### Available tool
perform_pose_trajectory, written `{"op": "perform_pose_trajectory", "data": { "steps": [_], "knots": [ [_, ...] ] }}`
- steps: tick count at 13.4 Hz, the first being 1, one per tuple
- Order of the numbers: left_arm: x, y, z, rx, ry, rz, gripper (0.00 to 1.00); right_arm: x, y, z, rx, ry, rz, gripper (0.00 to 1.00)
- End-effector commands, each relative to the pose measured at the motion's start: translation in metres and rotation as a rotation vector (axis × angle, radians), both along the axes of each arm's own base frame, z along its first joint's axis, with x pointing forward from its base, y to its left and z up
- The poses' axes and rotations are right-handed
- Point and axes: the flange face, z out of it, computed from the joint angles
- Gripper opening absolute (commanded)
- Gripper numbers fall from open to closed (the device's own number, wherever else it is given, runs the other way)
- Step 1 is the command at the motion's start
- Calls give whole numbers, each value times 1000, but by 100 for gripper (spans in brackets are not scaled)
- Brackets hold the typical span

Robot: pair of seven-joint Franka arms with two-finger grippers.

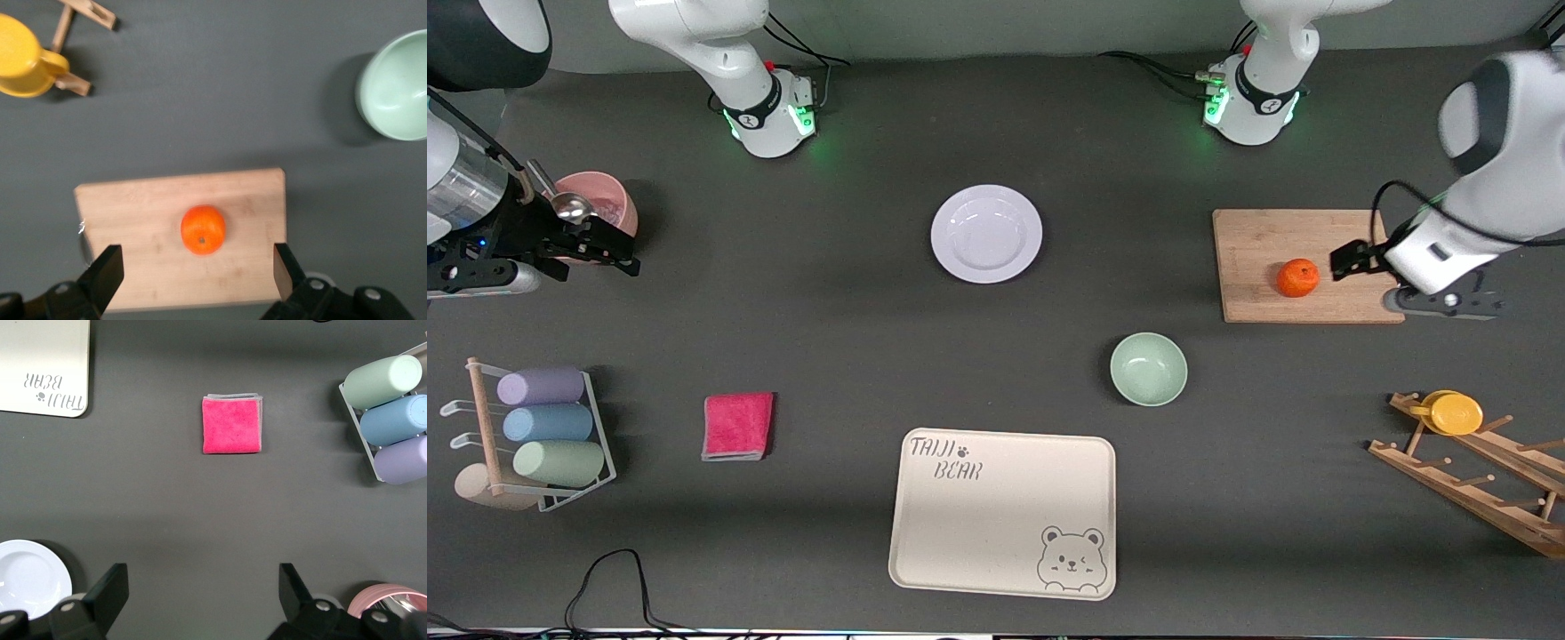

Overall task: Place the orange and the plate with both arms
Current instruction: 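Reach the left gripper down to the orange on the cutting board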

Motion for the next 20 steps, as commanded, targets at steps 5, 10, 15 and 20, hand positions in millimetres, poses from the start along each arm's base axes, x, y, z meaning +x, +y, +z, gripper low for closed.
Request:
{"op": "perform_pose_trajectory", "data": {
  "steps": [5,10,15,20],
  "knots": [
    [-92,4,-113,7,-124,76,100,32,38,-28,-16,55,61,100],
    [-97,4,-142,7,-126,61,100,42,48,-40,49,80,43,100],
    [-103,14,-166,2,-71,81,100,66,67,-75,276,151,-5,100],
    [-104,15,-170,2,-54,78,29,93,68,-145,444,211,-128,100]
  ]
}}
